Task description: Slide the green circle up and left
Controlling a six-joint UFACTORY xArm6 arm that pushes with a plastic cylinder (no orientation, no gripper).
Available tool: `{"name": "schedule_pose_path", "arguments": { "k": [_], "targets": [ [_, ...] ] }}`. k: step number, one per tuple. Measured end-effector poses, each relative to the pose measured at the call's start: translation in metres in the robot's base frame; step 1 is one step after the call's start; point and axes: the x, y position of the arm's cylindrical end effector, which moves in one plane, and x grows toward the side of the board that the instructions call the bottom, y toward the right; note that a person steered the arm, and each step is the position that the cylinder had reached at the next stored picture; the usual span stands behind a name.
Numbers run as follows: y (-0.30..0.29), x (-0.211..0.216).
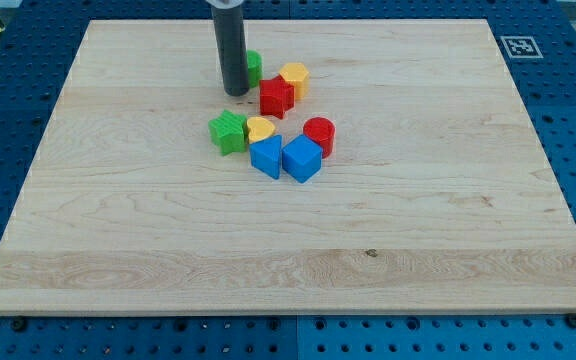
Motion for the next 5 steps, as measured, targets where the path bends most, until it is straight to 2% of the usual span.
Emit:
{"name": "schedule_pose_path", "arguments": {
  "k": [1,3,5],
  "targets": [
    [0.001,-0.005],
    [0.039,-0.006],
    [0.036,-0.042]
  ]
}}
